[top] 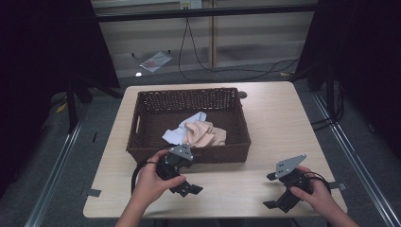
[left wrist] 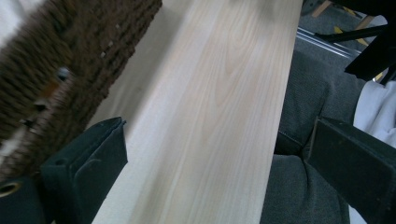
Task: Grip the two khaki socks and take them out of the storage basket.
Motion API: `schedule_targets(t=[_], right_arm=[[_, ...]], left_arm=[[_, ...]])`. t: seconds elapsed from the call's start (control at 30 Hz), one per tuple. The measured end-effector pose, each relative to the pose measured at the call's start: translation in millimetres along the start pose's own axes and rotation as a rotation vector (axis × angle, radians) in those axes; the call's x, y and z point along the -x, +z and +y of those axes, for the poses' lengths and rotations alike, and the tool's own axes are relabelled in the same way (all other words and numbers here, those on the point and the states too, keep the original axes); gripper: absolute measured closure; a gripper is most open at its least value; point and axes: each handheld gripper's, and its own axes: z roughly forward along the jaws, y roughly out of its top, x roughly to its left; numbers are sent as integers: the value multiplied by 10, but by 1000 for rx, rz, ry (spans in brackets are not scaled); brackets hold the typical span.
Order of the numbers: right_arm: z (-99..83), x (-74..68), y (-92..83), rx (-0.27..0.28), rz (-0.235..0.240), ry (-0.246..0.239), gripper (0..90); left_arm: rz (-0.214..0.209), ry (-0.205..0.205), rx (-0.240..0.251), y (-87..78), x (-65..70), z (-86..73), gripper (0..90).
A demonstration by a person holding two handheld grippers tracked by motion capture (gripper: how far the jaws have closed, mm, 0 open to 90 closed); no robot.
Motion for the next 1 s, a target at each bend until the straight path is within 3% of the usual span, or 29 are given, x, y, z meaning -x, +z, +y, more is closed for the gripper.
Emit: schedule_targets(t=[0.23, 0.27, 0.47, 0.7, 0.9, 0.93, 1.0], right_arm=[[-1, 1, 1, -1, 2, -1, 19], [-1, 4, 0, 0, 2, -2, 18], [-1, 4, 0, 0, 3, -3, 19], [-1, 6, 1, 0, 4, -3, 19], [-1, 4, 7, -1, 7, -4, 19], [-1, 7, 4, 0, 6, -3, 19], [-2, 7, 3, -1, 6, -2, 19]], left_arm=[[13, -33, 9, -124, -53, 128, 40], [-5, -42, 20, -158, -91, 163, 40], [-9, -64, 37, -260, -201, 288, 40], [10, -112, 51, -325, -354, 388, 42], [41, -130, -8, -380, -539, 495, 48], [40, -156, -10, -382, -593, 524, 48], [41, -162, -25, -389, -624, 540, 48]])
